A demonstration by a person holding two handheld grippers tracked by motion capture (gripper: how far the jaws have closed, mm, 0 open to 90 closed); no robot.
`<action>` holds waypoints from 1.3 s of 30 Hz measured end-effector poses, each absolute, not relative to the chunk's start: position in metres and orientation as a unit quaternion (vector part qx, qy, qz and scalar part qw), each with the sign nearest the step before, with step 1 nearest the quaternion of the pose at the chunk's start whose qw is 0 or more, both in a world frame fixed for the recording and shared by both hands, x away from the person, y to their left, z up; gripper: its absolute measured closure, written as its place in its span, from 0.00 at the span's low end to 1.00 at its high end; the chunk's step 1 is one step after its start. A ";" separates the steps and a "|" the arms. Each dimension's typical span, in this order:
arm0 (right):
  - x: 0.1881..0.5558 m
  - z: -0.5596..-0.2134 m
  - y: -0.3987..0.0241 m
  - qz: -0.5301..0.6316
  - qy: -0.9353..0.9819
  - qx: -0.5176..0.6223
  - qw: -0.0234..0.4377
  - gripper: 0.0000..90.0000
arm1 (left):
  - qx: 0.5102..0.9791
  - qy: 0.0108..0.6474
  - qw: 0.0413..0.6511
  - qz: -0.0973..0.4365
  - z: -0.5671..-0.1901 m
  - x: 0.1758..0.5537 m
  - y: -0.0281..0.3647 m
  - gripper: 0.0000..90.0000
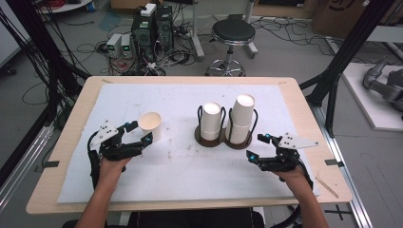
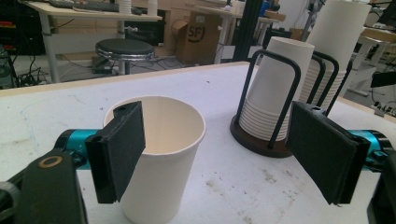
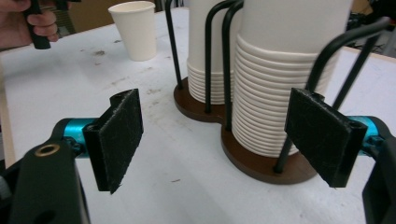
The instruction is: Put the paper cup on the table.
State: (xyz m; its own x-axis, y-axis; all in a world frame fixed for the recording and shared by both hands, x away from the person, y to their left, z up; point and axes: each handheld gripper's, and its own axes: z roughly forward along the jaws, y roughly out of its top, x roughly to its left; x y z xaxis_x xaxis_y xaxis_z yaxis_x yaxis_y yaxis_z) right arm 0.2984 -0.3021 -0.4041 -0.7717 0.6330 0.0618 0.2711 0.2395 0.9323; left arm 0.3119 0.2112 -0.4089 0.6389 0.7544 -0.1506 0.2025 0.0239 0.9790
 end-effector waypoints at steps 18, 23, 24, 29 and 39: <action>0.292 -0.402 -0.303 0.535 0.766 0.307 0.183 0.22 | 0.665 0.353 0.620 0.223 -0.408 0.305 0.210 0.22; 0.292 -0.403 -0.305 0.536 0.764 0.310 0.185 0.22 | 0.667 0.351 0.619 0.222 -0.409 0.306 0.209 0.22; 0.293 -0.403 -0.306 0.535 0.764 0.310 0.185 0.22 | 0.666 0.351 0.619 0.222 -0.409 0.306 0.209 0.22; 0.292 -0.403 -0.308 0.536 0.762 0.313 0.186 0.22 | 0.666 0.353 0.619 0.222 -0.409 0.306 0.208 0.22; 0.292 -0.402 -0.307 0.536 0.762 0.312 0.187 0.22 | 0.665 0.355 0.619 0.223 -0.410 0.305 0.210 0.22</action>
